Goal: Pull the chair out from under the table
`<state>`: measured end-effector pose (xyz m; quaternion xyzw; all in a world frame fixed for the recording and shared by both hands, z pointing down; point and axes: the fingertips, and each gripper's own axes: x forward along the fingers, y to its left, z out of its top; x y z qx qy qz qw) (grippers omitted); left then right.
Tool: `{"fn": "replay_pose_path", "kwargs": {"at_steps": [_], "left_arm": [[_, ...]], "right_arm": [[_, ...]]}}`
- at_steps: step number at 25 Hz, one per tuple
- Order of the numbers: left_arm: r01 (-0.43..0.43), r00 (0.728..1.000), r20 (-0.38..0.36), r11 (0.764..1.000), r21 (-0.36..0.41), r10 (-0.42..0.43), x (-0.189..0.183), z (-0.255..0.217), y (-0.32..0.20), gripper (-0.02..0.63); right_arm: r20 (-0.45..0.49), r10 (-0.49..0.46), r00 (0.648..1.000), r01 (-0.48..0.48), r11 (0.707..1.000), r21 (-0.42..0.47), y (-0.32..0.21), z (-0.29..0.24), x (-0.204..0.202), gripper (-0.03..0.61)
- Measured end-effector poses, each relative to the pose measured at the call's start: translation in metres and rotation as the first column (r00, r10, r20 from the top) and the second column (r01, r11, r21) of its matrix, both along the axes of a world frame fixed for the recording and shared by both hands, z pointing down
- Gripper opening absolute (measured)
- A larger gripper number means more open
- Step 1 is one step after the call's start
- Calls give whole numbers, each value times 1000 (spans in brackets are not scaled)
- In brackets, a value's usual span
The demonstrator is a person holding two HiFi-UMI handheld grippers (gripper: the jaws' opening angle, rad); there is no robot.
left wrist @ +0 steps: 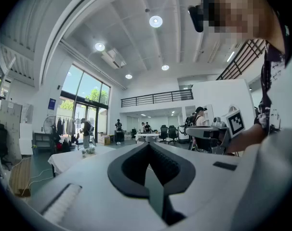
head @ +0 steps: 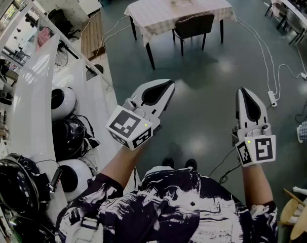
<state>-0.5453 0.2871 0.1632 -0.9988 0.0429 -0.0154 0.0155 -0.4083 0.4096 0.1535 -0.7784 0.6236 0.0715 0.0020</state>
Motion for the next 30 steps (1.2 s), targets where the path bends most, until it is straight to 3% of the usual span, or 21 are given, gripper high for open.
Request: {"fn": "replay_pose_path", "kwargs": {"at_steps": [13, 16, 17, 18, 19, 20, 21, 24, 30], "left_arm": [[-6, 1000, 3, 1000, -8, 6, 1, -1, -1, 5], [-7, 1000, -25, 1000, -9, 7, 0, -4, -1, 5], [-7, 999, -44, 1000, -2, 7, -1, -6, -1, 6], [-9, 998, -70, 1000, 10, 10, 0, -10, -2, 9], [-12, 995, -100, 1000, 22, 14, 2, -15, -2, 151], [-15, 991, -130, 999, 33, 19, 3, -20, -2, 387], [-16, 988, -152, 999, 45, 22, 4, -25, -2, 434], [-20, 986, -162, 997, 70, 31, 6, -30, -1, 459], [-21, 990, -138, 997, 79, 32, 17, -23, -1, 460]], "right_arm": [[-17, -7, 1000, 7, 1000, -10, -3, -1, -1, 6], [1, -30, 1000, 30, 999, 14, -3, -2, 1, 6], [11, -45, 999, 45, 998, 32, -4, -4, 2, 22], [14, -51, 999, 50, 997, 53, -4, -6, 5, 254], [5, -43, 999, 43, 996, 74, -3, -10, 9, 327], [-13, -25, 1000, 26, 995, 93, -1, -14, 14, 362], [-32, -7, 999, 10, 994, 107, 1, -17, 18, 403], [-40, 20, 999, -15, 993, 119, 6, -20, 29, 437], [-50, 31, 998, -26, 994, 102, 9, -18, 44, 439]]}}
